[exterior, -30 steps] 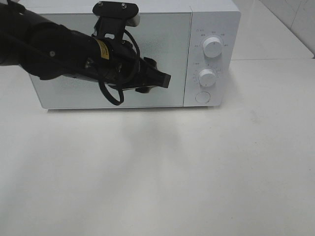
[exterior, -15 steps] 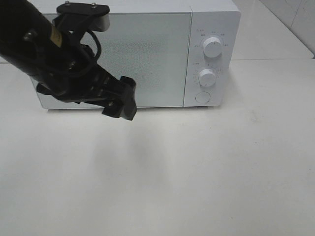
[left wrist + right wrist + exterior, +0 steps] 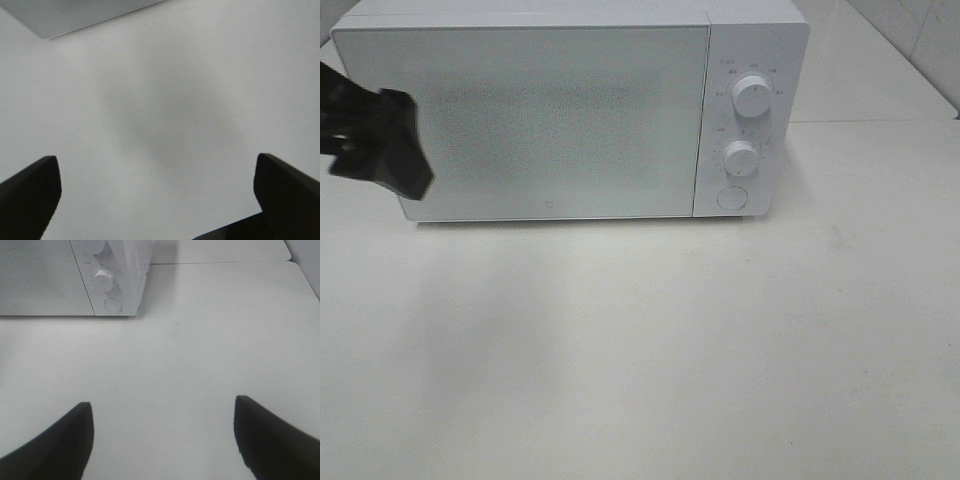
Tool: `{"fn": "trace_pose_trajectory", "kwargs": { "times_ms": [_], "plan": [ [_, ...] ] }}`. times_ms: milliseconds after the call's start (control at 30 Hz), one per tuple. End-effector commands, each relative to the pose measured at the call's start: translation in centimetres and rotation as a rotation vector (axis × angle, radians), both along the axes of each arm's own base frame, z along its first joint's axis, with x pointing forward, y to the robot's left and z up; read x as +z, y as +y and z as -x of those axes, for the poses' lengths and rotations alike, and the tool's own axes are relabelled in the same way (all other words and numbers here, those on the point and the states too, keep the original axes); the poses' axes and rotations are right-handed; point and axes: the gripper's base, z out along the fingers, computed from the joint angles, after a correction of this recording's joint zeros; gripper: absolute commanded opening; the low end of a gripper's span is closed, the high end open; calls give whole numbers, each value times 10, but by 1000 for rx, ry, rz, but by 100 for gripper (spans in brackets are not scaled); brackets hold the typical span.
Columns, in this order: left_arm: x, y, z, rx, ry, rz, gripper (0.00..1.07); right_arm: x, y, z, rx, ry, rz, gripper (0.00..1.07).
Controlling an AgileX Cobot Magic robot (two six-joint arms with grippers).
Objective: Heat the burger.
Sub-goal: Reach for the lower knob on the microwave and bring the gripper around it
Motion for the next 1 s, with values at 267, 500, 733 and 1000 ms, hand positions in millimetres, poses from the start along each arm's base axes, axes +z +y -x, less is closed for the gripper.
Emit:
{"fn": "trace_pose_trajectory", "kwargs": {
  "times_ms": [267,500,733,1000],
  "plan": [
    [21,92,4,281,25,-37,98,-1,-1,3,-1,-37,11,75],
    [27,116,24,412,26,37,98,-1,-1,3,-1,-37,11,75],
    [3,118,54,421,62,22,98,-1,-1,3,-1,-37,11,75],
    [-51,119,106,423,110,13,98,-1,-1,3,-1,-37,11,75]
  ]
}}
